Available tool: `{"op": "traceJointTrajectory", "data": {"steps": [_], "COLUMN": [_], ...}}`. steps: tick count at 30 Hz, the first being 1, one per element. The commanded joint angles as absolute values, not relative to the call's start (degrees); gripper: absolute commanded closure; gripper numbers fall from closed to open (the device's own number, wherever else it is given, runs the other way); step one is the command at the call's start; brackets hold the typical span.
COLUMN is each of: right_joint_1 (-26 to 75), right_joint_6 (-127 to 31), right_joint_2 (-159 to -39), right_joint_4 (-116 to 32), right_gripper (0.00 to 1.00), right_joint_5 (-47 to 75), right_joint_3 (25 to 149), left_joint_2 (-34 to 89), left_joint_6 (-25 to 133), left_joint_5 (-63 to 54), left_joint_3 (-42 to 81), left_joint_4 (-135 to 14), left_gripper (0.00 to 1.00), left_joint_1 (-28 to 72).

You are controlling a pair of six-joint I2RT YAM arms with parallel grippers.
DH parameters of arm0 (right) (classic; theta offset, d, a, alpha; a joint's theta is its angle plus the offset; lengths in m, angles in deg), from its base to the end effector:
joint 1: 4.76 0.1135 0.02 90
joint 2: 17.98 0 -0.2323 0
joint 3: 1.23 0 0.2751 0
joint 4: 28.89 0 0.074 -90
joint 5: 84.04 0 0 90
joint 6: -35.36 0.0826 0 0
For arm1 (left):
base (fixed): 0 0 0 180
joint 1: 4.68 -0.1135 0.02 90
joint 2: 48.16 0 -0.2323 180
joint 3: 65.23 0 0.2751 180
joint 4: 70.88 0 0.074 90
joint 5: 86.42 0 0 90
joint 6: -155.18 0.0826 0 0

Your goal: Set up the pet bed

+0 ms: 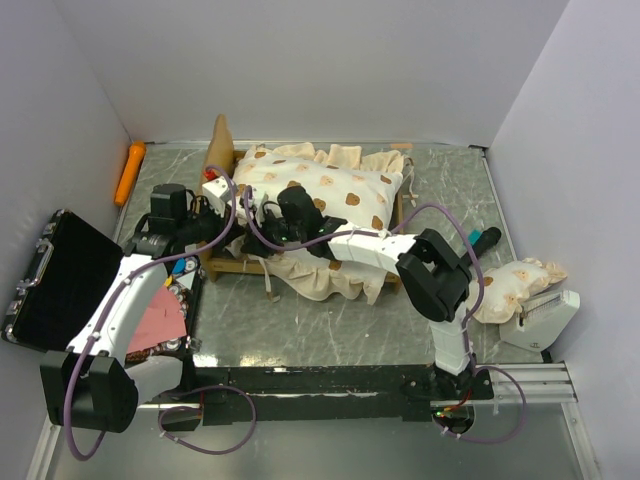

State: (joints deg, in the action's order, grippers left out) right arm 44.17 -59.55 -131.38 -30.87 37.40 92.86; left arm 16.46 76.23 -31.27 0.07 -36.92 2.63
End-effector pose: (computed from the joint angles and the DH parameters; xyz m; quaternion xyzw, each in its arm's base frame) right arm 0.3003 0.4102 0.1833 -0.4961 0.6393 0.4110 0.4198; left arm 0.3055 -0.0868 0.2488 0.2744 0.8062 -0.2486 0.4616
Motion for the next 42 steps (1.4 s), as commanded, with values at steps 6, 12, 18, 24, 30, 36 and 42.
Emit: {"op": "traceJointTrajectory", "data": {"steps": [6,12,18,24,30,36,42], "right_joint_1": [43.06,42.62,42.62,43.06,43.14,43.49,43.41], "right_joint_6": [-57.90,-57.90,-57.28,-57.90,-56.05,-57.28,-60.18], "right_joint_2": [-132.50,-129.69,-127.06,-122.13,-123.09,-125.20,-128.89], "right_joint_4": [-27.26,-21.98,-17.86,-9.95,-8.35,-13.09,-20.74], "right_gripper": [0.66,0.59,0.55,0.53,0.52,0.56,0.59], "right_joint_5": [33.83,34.34,35.76,37.25,38.66,38.39,40.59], "right_joint_3": [95.13,92.05,89.25,82.39,83.25,87.56,93.01], "left_joint_2": [15.82,15.38,15.47,15.38,14.51,13.54,13.71], "left_joint_6": [75.81,76.52,76.52,75.90,76.25,74.94,74.67], "left_joint_5": [-33.95,-35.00,-34.21,-34.56,-35.61,-35.96,-36.93], "left_joint_3": [0.36,0.19,0.28,0.98,0.89,1.51,1.86], "left_joint_4": [-36.93,-36.14,-36.40,-36.05,-35.52,-35.87,-36.31], "left_gripper": [0.99,0.99,0.99,0.99,0.99,0.99,0.99], "left_joint_1": [2.53,2.53,2.53,2.53,2.53,2.53,2.53]}}
